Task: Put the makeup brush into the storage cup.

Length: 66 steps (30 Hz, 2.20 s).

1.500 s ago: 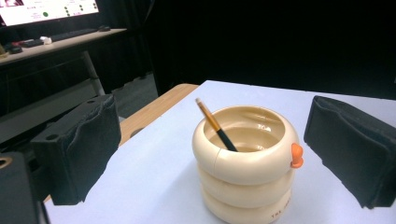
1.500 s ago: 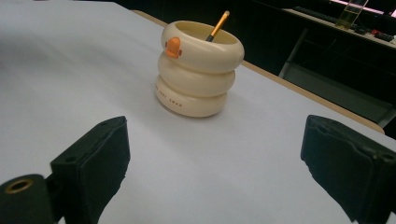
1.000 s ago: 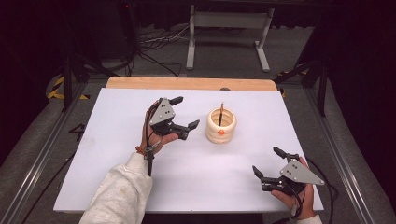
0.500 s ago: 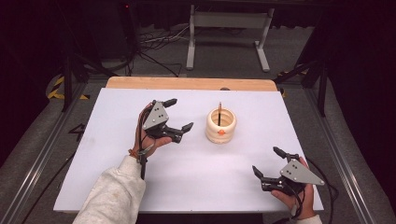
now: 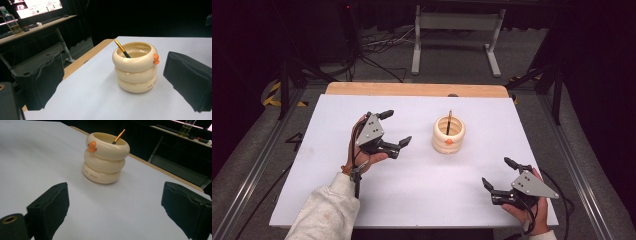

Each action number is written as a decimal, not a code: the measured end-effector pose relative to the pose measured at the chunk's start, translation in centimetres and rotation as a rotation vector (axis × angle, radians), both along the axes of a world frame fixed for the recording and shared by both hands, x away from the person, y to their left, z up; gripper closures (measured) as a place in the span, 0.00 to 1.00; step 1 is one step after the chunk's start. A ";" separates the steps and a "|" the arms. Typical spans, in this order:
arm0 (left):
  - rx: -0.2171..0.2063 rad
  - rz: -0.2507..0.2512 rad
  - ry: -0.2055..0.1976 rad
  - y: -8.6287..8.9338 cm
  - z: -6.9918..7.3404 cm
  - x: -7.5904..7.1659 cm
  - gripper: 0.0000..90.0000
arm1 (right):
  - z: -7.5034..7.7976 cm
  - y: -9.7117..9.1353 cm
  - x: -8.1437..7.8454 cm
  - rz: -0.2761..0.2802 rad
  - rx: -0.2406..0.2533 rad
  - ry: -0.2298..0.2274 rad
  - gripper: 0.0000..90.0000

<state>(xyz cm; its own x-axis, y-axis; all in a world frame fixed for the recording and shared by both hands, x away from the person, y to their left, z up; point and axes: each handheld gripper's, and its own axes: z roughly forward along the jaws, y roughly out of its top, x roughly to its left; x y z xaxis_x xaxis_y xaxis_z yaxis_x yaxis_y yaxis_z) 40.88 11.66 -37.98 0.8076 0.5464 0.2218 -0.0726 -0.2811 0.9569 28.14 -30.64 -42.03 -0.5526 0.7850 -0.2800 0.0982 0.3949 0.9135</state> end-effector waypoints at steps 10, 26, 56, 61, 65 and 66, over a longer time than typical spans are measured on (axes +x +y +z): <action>0.015 0.017 -0.003 1.3 -0.4 -0.6 0.04 | 0.0 0.0 0.0 0.000 -0.003 0.000 0.09; 0.036 0.033 -0.006 3.1 -0.9 -2.1 0.04 | 0.1 0.0 -0.1 -0.001 -0.001 -0.008 0.09; 0.084 0.081 -0.008 7.0 -2.3 -5.5 0.04 | 0.2 0.1 -0.2 0.000 -0.001 -0.013 0.09; 0.096 0.091 -0.005 7.8 -2.8 -6.2 0.04 | 0.1 0.1 -0.2 -0.001 -0.001 -0.014 0.09; 0.102 0.097 0.002 8.2 -3.3 -6.8 0.04 | 0.1 0.2 -0.2 -0.002 -0.002 -0.012 0.09; 0.113 0.099 -0.001 8.4 -3.4 -6.9 0.04 | 0.1 0.2 -0.2 -0.002 -0.002 -0.013 0.09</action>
